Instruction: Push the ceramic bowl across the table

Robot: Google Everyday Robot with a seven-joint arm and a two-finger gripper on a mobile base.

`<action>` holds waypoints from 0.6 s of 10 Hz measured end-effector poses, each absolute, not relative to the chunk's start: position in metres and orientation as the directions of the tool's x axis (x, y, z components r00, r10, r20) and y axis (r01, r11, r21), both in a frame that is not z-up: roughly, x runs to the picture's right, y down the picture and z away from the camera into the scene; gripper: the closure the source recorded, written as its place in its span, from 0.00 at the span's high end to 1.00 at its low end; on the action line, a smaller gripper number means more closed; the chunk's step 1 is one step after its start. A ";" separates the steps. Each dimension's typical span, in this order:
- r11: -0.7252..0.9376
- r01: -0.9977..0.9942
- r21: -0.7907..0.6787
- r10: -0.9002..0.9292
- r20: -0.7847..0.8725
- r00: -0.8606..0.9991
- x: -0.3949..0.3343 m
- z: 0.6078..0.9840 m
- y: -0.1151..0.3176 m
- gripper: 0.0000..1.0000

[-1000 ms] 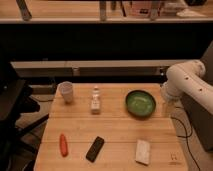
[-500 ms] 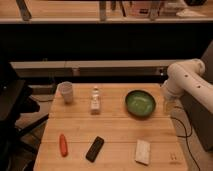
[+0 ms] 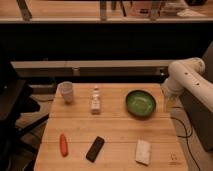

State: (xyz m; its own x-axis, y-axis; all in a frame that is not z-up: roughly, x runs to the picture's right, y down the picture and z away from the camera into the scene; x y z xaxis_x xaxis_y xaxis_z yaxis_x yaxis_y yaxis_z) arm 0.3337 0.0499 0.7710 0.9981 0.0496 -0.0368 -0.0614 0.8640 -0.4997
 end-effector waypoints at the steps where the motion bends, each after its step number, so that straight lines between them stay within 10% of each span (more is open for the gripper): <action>1: 0.864 -0.066 -0.499 0.055 -0.037 0.998 0.335 0.773 0.049 0.77; 6: 0.860 -0.079 -0.504 0.069 -0.040 0.997 0.343 0.784 0.044 0.26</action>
State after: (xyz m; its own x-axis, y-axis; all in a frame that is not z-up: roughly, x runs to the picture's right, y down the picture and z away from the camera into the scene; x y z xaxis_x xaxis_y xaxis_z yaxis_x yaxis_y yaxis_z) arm 0.3430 0.0440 0.7836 0.9969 0.0686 -0.0396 -0.0792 0.8603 -0.5036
